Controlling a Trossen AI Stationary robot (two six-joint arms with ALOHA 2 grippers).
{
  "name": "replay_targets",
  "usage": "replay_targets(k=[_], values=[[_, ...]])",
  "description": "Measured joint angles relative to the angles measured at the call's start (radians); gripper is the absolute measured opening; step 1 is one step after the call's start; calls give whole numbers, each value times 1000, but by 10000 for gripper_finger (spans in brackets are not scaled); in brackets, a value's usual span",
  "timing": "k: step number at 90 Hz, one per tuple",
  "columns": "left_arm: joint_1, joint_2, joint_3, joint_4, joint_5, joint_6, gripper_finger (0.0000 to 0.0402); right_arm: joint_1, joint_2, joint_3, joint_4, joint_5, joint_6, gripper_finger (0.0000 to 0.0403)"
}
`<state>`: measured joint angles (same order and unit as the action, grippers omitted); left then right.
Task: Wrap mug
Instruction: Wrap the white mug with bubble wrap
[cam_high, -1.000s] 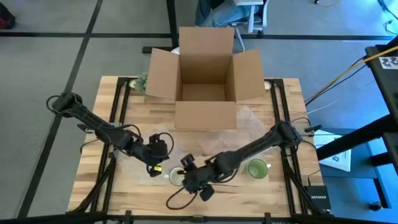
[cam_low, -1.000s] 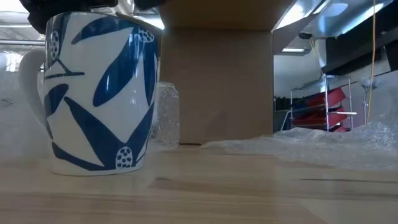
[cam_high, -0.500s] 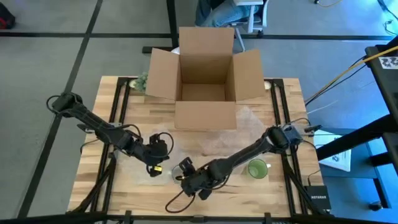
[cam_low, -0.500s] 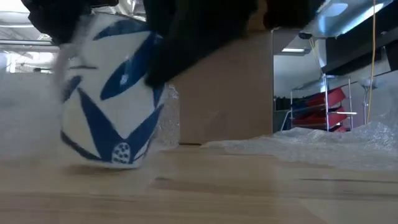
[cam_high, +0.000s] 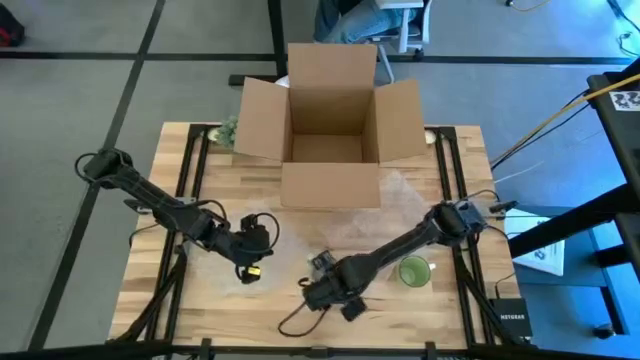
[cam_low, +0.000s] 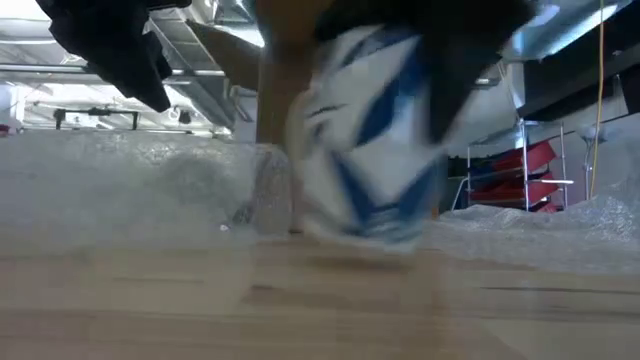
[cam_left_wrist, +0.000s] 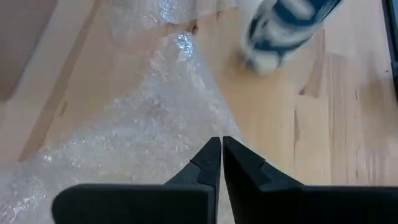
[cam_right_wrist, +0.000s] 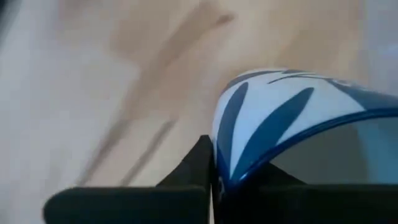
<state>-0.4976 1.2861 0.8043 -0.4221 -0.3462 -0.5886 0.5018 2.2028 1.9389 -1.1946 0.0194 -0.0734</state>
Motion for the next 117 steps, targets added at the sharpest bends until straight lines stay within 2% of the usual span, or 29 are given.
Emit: replay_targets(k=[9,26,46,58,68,78,96,108,117], values=[[1,0,0,0,-10,-15,0,25,-58,-69,-57,6,81,5],[0,0,0,0,-25,-14,0,28,-212,-289,-35,54,230,3],[0,0,0,0,-32,-14,0,6,-390,-570,84,97,335,2],[0,0,0,2,-39,-16,0,-6,-405,-664,150,77,353,9],[0,0,0,21,-49,-7,0,-6,-407,-702,189,86,401,36],[0,0,0,21,-63,-6,0,-6,-400,-707,144,74,412,83],[0,-13,2,11,-47,-29,0,-5,-456,-588,5,43,433,171],[1,-51,50,-78,-7,-61,0,-5,-492,-467,-68,33,443,208],[3,-87,68,-206,28,-138,0,-5,-502,-399,3,61,411,222]])
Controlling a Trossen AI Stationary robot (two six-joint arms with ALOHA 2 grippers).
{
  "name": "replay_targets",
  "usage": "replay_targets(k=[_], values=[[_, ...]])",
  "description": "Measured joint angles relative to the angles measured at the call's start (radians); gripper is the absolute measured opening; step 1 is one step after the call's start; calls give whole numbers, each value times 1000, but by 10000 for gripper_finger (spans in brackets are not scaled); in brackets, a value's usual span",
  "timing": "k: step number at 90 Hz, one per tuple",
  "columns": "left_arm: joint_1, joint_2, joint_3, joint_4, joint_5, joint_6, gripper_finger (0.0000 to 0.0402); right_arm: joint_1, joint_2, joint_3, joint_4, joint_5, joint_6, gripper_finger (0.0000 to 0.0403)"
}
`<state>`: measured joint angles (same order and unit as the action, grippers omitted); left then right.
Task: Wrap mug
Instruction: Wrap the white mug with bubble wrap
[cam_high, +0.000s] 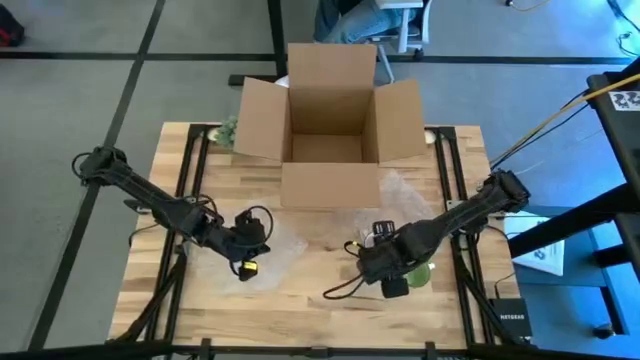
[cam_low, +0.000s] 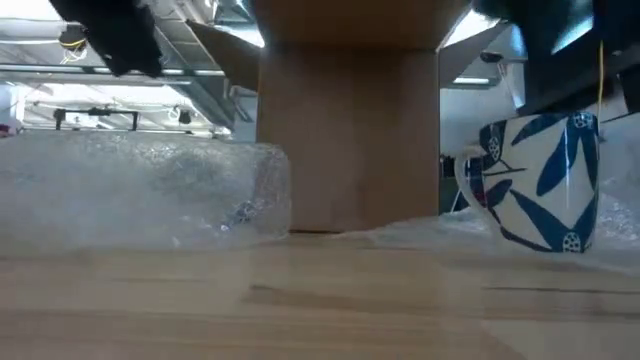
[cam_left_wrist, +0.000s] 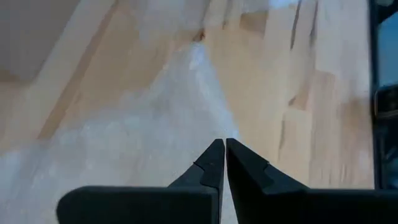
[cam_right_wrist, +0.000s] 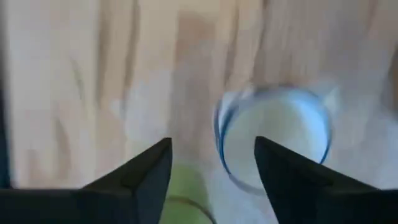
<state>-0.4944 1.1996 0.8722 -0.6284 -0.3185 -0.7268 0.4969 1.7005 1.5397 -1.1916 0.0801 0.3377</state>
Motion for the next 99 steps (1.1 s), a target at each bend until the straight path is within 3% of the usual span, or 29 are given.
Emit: replay_targets(k=[20,47,71,99], values=[[76,-20,-1,-292,24,-237,9,-22,20,-12,398,90,-151,227],[323,-20,-14,-438,47,-199,109,-143,90,-139,718,52,-214,227],[512,-19,-170,-408,133,-112,187,-171,91,-265,876,-5,-214,227],[654,-19,-373,-132,247,7,200,-170,91,-318,909,-16,-216,227]])
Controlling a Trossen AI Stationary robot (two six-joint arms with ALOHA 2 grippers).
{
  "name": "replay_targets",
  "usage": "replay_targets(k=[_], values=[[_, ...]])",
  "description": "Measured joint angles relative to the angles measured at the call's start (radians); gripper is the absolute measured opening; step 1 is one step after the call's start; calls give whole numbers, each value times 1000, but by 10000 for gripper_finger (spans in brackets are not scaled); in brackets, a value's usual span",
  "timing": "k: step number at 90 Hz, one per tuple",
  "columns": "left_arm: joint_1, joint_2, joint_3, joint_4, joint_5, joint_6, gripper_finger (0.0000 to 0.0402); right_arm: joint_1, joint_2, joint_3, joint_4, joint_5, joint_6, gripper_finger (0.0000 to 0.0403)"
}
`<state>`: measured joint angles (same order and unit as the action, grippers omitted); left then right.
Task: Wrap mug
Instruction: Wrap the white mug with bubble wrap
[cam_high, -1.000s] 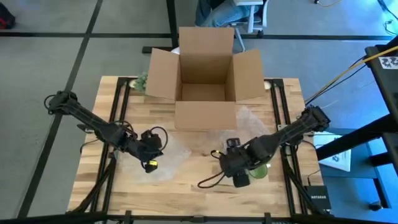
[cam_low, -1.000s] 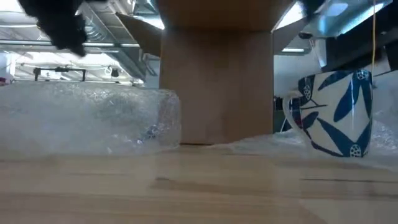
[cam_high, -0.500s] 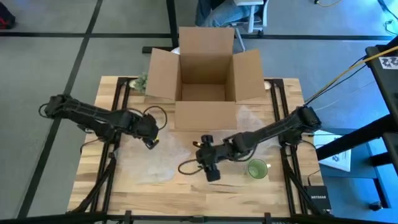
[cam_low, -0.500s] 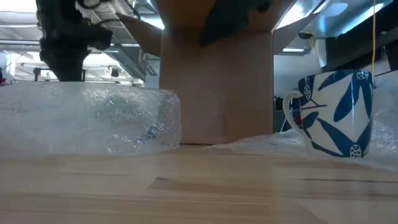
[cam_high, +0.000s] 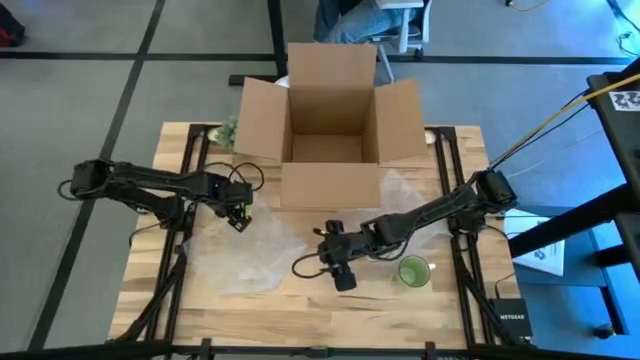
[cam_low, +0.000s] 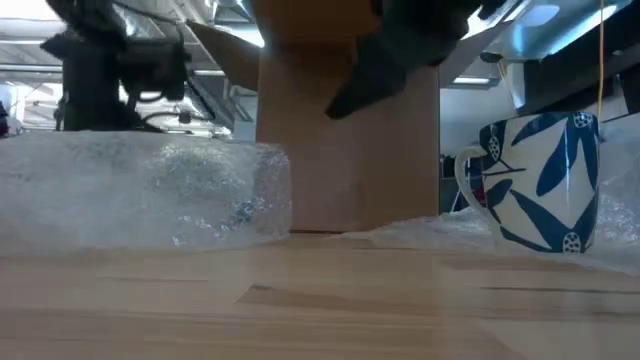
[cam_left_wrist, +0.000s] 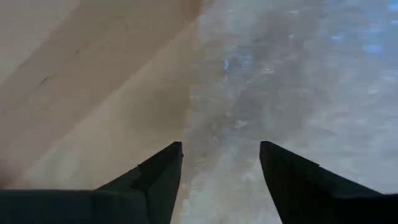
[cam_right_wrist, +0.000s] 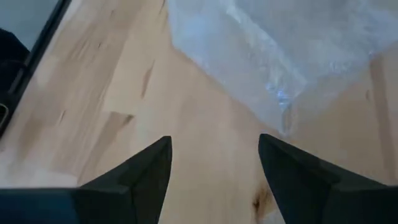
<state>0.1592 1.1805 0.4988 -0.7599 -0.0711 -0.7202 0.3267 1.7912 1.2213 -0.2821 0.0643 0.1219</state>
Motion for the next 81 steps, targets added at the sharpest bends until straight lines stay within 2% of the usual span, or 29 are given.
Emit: replay_targets(k=[10,16,22,33,37,65,81], values=[[20,-3,-39,41,5,37,197,0,0,-7,4,3,0,227],[14,-4,-43,40,13,56,178,0,0,-7,5,3,0,227],[0,-2,-29,25,28,65,138,0,0,-8,4,3,0,227],[-56,3,59,-23,78,63,32,0,-1,-8,4,3,0,227],[-84,-3,104,-62,75,48,14,0,-3,-8,4,4,0,227],[-368,-21,530,-264,23,-16,1,1,-4,3,9,13,1,227],[-556,-22,715,-286,29,-27,0,1,-5,41,-22,14,-47,227]])
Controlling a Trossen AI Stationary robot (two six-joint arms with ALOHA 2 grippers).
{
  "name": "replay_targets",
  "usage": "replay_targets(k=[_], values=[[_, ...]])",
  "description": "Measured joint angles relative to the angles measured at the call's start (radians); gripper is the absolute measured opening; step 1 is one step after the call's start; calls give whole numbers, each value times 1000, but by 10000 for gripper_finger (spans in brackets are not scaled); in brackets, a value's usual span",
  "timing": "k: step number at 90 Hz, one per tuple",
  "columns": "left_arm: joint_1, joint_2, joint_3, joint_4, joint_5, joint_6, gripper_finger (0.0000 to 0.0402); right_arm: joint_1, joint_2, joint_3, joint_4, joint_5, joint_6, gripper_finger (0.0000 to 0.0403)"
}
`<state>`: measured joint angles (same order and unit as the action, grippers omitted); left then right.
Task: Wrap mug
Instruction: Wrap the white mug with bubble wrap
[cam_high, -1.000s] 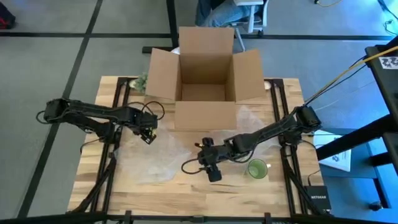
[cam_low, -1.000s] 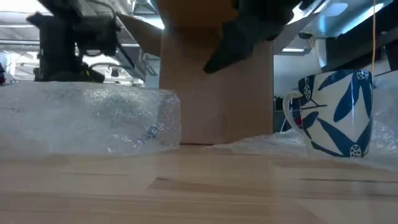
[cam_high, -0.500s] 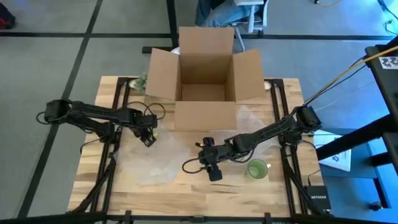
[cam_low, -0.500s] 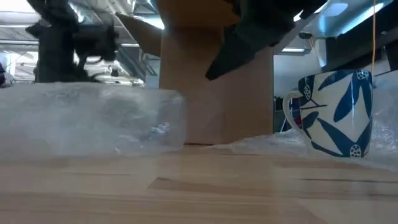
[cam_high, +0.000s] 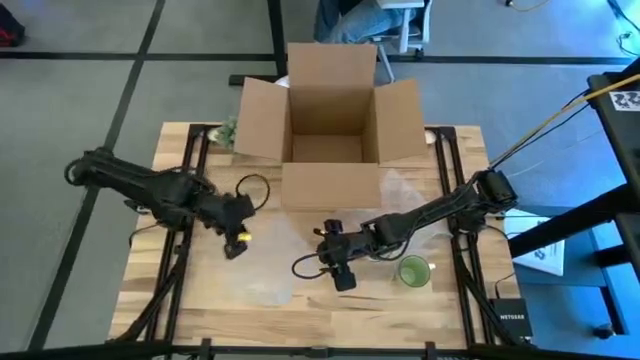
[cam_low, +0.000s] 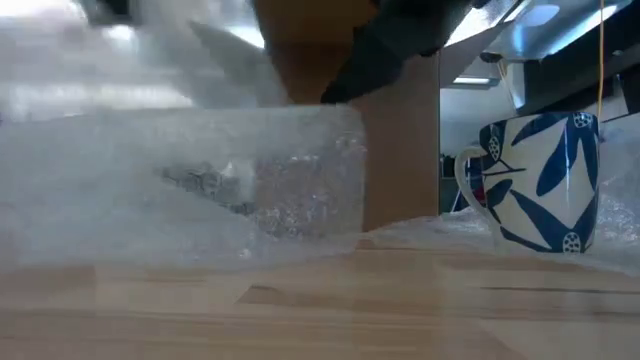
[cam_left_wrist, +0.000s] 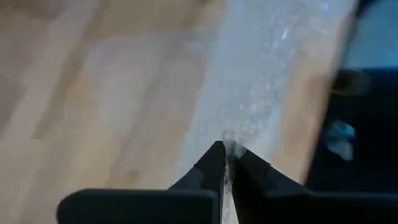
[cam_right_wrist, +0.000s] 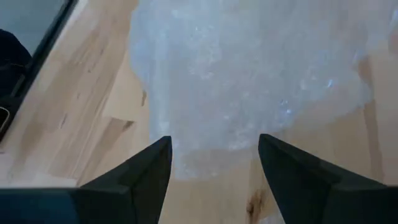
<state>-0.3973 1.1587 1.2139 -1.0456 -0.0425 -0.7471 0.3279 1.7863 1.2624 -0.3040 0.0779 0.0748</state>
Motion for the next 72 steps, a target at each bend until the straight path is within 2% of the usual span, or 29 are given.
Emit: replay_targets(k=[10,23,36,43,60,72], values=[[-113,0,51,6,31,-37,0,0,0,8,5,10,-33,227],[-263,4,54,36,55,-151,0,0,8,9,15,16,-87,227],[-386,27,54,123,32,-230,0,-1,52,9,135,-3,-130,227],[-431,45,54,182,-13,-238,0,-1,110,9,207,-24,-155,225],[-499,97,53,289,-64,-266,0,-16,235,8,369,68,-189,197],[-541,126,53,306,-72,-337,0,-47,266,9,358,-11,-184,176]])
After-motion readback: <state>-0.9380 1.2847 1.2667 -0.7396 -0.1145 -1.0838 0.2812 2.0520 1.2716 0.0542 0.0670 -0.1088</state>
